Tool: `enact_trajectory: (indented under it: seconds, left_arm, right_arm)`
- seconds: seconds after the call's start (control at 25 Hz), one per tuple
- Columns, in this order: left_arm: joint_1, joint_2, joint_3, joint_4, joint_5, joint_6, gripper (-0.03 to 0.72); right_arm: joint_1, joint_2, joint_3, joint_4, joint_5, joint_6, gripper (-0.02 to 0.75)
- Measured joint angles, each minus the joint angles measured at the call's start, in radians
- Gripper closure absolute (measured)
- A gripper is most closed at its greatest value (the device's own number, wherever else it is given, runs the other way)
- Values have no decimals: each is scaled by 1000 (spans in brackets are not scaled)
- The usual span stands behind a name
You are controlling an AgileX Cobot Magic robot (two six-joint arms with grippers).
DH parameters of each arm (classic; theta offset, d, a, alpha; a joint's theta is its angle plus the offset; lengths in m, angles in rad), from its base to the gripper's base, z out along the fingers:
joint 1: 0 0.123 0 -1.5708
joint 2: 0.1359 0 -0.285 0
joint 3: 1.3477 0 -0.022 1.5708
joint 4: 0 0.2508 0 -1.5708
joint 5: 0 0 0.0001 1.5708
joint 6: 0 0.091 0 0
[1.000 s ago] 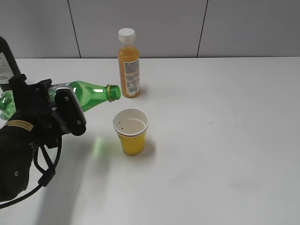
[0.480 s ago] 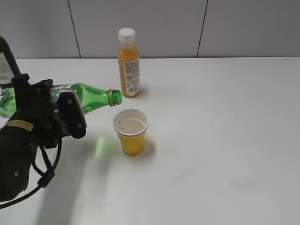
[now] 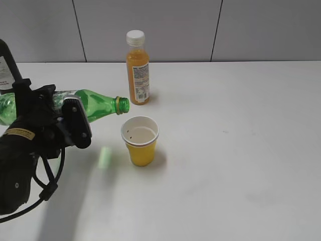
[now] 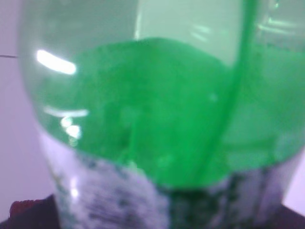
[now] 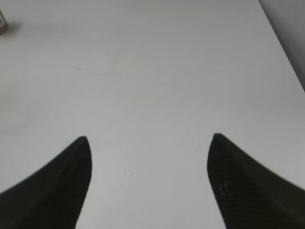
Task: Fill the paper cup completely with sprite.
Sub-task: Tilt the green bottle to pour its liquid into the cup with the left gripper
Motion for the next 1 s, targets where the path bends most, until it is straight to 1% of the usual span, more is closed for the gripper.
enact_trajectory:
  seconds: [0.28, 0.48, 1.0]
  left_arm:
    - [3, 0, 0, -2, -1, 27, 233]
    - [3, 0, 0, -2, -1, 70, 233]
    - [3, 0, 0, -1, -1, 105, 233]
  right_arm:
    - [0, 0, 0, 0, 0, 0, 154]
    - [0, 0, 0, 0, 0, 0, 154]
    - [0, 0, 0, 0, 0, 0, 154]
